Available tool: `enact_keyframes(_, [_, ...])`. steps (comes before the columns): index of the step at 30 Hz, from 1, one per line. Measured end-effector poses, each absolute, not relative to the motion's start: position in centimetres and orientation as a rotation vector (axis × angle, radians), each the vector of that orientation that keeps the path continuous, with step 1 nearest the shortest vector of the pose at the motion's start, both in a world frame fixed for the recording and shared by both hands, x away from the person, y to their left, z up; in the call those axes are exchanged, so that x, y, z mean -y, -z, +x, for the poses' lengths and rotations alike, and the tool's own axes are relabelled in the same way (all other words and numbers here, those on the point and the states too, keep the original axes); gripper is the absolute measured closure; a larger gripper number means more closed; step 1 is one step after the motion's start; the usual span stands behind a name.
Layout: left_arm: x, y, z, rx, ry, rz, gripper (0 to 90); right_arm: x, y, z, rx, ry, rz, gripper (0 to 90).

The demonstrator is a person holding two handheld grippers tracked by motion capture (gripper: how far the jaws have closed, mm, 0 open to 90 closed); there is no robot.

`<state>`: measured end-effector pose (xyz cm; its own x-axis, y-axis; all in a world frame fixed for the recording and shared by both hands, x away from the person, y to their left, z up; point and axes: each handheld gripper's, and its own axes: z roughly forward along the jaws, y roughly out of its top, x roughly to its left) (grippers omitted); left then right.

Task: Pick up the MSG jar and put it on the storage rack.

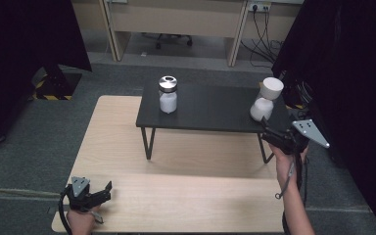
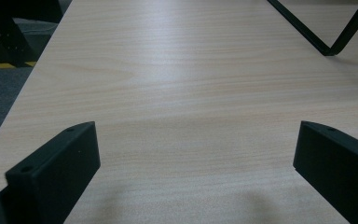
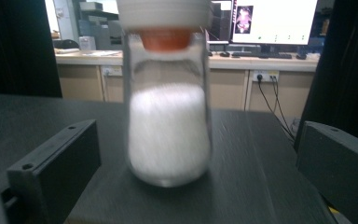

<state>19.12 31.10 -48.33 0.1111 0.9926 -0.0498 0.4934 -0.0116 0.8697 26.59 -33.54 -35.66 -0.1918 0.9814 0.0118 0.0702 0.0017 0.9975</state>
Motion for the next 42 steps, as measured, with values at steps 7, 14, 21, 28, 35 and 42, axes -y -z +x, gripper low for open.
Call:
enact_keyframes(7, [-31.0,48.3,19.1,-1.492,-0.819,1.615,0.0,34.3,37.5,24.8,-1.402,-1.294,1.187,0.4])
enact_keyframes(14, [-30.9,48.3,19.0,-1.500,-0.821,1.603,0.0,34.8,40.0,23.4,-1.419,-1.260,1.225,0.4])
enact_keyframes(21, [-30.9,48.2,19.2,-1.503,-0.819,1.613,0.0,35.4,42.8,22.2,-1.424,-1.231,1.286,0.4])
enact_keyframes(28, [-30.6,48.2,19.0,-1.508,-0.841,1.610,0.0,36.0,45.0,21.0,-1.404,-1.199,1.337,0.4])
enact_keyframes(35, [-30.4,48.3,19.0,-1.523,-0.847,1.596,0.0,36.3,47.3,20.1,-1.405,-1.181,1.423,0.4])
enact_keyframes(42, [-30.3,48.1,19.2,-1.527,-0.847,1.612,0.0,35.8,49.5,19.4,-1.403,-1.172,1.446,0.4])
